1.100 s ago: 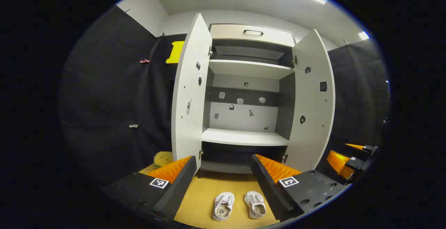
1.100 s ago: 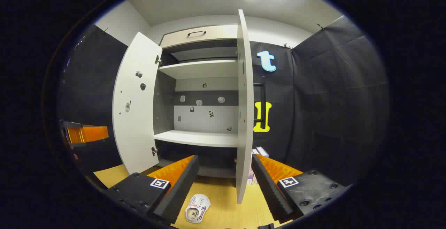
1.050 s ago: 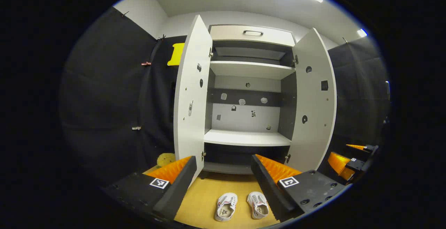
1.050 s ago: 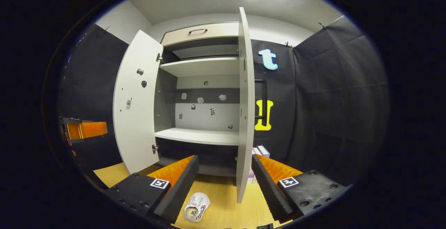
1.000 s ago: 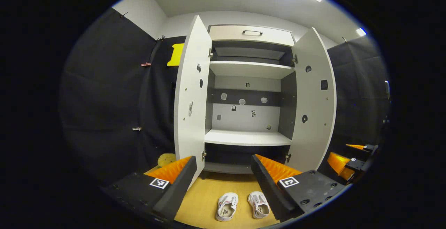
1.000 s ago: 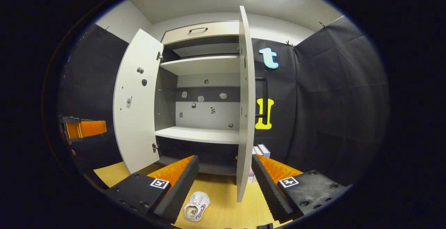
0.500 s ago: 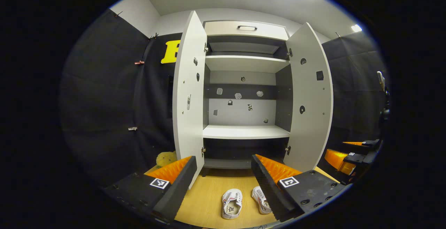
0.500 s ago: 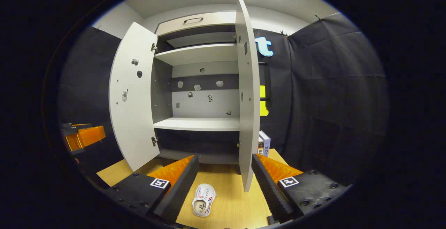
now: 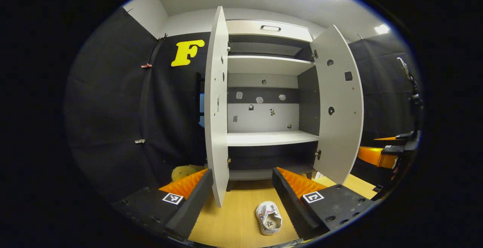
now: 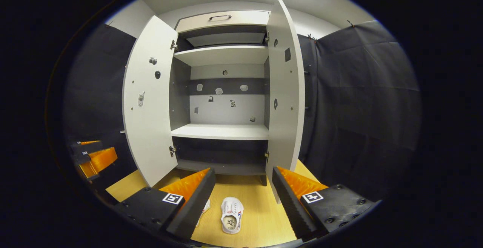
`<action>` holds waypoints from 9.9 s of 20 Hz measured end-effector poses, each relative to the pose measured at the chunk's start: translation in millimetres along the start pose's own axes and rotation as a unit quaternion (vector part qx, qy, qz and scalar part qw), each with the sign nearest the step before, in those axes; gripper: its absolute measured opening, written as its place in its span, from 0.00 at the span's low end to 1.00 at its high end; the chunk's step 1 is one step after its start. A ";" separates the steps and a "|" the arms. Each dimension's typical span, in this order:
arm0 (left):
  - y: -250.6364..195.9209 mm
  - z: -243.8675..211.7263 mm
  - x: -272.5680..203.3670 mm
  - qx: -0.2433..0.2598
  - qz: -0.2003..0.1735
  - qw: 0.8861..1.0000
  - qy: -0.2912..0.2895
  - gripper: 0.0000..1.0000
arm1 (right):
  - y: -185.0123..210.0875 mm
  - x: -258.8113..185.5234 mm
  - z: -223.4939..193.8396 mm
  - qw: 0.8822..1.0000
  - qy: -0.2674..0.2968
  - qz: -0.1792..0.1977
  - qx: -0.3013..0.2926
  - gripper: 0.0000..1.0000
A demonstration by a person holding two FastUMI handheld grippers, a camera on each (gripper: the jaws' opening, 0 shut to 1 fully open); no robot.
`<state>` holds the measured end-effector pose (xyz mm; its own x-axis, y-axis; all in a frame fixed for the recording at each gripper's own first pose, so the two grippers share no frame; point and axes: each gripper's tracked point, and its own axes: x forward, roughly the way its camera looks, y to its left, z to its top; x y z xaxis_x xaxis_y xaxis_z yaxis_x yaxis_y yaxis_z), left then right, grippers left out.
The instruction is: Grab one shoe with the right hand and put it into the shoe cabinet, grab the other shoe with the left hand and put it into the shoe cabinet; then close the right door with the right hand and the left door with the left hand.
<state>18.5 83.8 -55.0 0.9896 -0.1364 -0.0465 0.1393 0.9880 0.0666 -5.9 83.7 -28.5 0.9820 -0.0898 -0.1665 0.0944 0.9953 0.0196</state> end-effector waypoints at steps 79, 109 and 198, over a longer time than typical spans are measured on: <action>-1.0 -128.5 -13.9 0.008 0.033 0.984 0.173 0.99 | 40.9 166.4 -277.5 0.968 0.239 0.004 0.082 0.05; -5.3 -70.6 12.2 0.025 -0.016 0.996 0.086 0.99 | 91.9 250.1 84.1 0.995 -0.064 0.062 -0.042 0.05; -60.5 -346.7 164.7 -0.016 -0.014 0.916 0.400 0.05 | -115.4 13.2 -135.5 0.988 0.146 -0.033 0.027 0.99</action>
<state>160.2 26.7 -412.2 0.6394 -0.0784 -0.7649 0.1508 0.9883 0.0248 -26.0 -27.6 -166.6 0.8849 -0.1320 -0.4466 0.1726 0.9836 0.0513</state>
